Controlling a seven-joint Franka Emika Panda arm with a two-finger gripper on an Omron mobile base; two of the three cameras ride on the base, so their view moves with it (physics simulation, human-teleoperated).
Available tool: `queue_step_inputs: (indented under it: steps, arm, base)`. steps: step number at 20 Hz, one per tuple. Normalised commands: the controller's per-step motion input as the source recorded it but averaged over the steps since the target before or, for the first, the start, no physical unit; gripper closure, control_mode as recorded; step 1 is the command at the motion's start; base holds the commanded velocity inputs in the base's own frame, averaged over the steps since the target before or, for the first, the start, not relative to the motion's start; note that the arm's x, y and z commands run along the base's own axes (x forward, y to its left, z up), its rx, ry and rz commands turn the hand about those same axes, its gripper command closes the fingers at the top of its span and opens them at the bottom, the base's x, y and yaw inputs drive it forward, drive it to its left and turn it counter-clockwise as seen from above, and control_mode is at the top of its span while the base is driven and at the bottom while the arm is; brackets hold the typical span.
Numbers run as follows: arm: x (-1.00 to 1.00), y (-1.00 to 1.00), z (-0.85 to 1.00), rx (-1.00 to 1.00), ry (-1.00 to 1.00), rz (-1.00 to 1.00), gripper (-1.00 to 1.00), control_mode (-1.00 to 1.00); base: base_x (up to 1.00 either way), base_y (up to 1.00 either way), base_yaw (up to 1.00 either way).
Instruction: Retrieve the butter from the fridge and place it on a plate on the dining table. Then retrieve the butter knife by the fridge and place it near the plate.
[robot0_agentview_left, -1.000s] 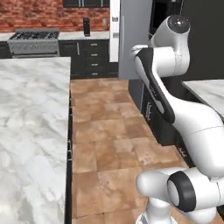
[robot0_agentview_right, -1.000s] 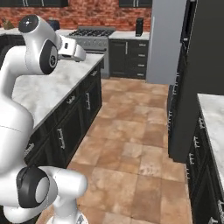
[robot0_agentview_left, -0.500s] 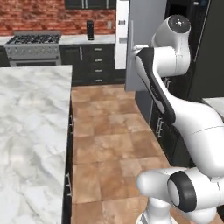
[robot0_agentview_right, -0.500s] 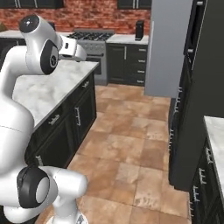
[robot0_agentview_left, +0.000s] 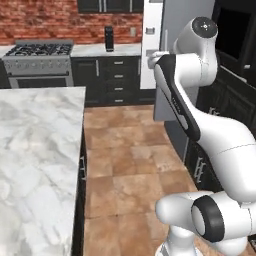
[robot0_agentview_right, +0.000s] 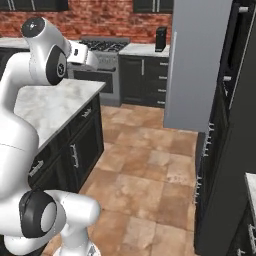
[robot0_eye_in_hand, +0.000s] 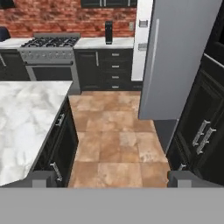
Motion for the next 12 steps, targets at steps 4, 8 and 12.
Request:
queue_step_inputs:
  steps: [4, 8, 12]
  arm:
    - [0.00, 0.00, 0.00, 0.00, 0.00, 0.00, -1.00, 1.00]
    - [0.00, 0.00, 0.00, 0.00, 0.00, 0.00, -1.00, 1.00]
    - [0.00, 0.00, 0.00, 0.00, 0.00, 0.00, -1.00, 1.00]
  base:
    - [1.00, -0.21, 0.06]
    - [1.00, -0.16, 0.05]
    - [1.00, -0.03, 0.03]
